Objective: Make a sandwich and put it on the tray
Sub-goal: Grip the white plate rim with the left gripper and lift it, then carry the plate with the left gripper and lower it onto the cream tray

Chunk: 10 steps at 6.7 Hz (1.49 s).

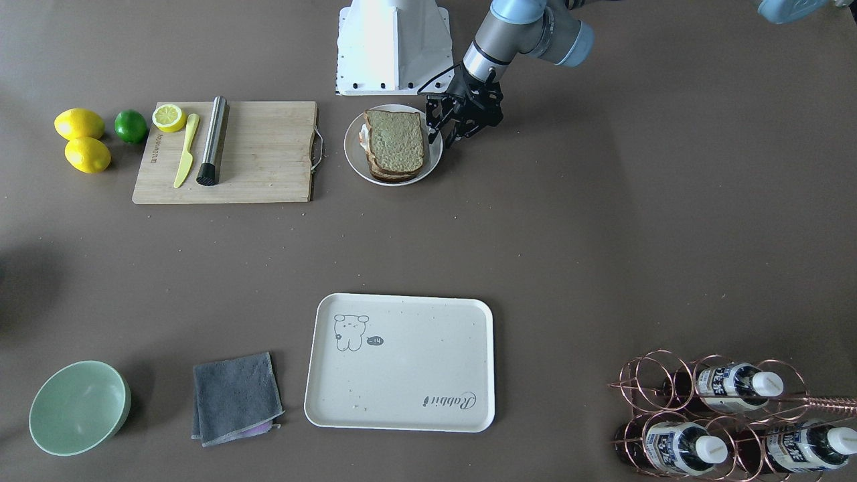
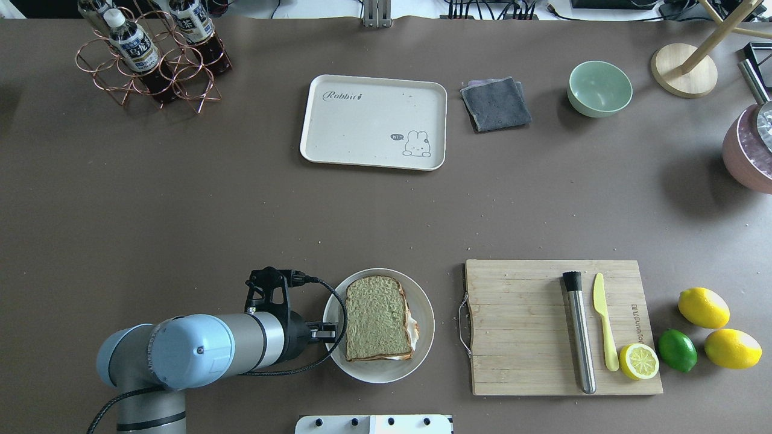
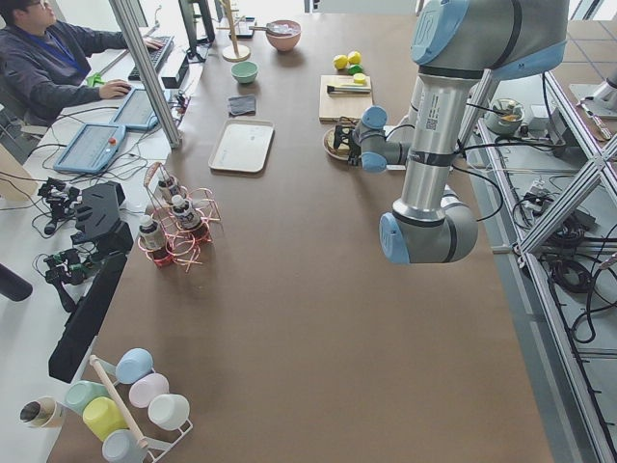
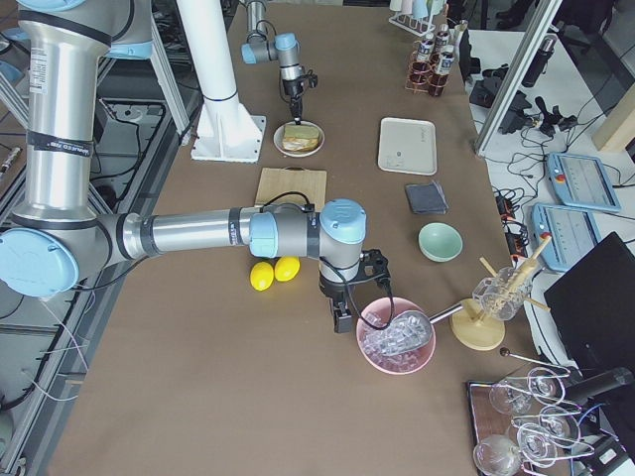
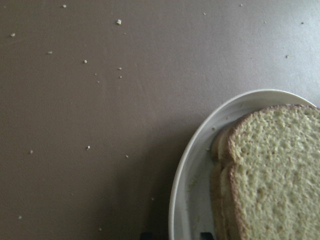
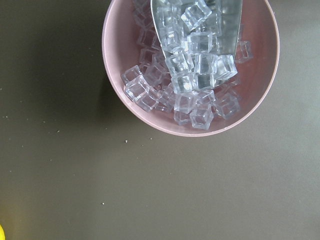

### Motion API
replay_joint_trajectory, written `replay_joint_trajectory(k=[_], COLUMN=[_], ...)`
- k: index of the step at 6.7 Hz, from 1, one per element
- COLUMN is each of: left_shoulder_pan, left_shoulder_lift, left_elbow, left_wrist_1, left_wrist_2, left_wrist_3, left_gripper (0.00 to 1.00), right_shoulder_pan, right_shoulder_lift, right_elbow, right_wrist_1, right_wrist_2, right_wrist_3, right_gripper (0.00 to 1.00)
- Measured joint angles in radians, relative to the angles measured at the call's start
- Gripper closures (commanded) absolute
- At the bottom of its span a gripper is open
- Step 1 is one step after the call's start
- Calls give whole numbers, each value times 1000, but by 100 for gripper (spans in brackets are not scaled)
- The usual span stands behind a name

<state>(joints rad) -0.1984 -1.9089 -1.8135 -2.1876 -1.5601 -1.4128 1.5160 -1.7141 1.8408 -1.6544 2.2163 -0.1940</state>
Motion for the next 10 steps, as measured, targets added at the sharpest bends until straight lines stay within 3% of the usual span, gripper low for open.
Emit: replay_joint_trajectory(k=[6, 9, 10], left_shoulder_pan=[-40, -145, -204], left_shoulder_lift=[-29, -74, -102], left_elbow=[0, 24, 62], left_wrist_1=[1, 8, 9], left_wrist_2=[-4, -30, -79], left_wrist_3=[4, 62, 81], left_gripper=[100, 100, 100], right_shoulder_pan=[10, 12, 12], right_shoulder_lift=[-12, -25, -33], right_elbow=[-1, -17, -49], right_wrist_1=[0, 7, 16], right_wrist_2=[0, -5, -3], right_wrist_3=[-1, -3, -3], right_gripper=[0, 0, 0])
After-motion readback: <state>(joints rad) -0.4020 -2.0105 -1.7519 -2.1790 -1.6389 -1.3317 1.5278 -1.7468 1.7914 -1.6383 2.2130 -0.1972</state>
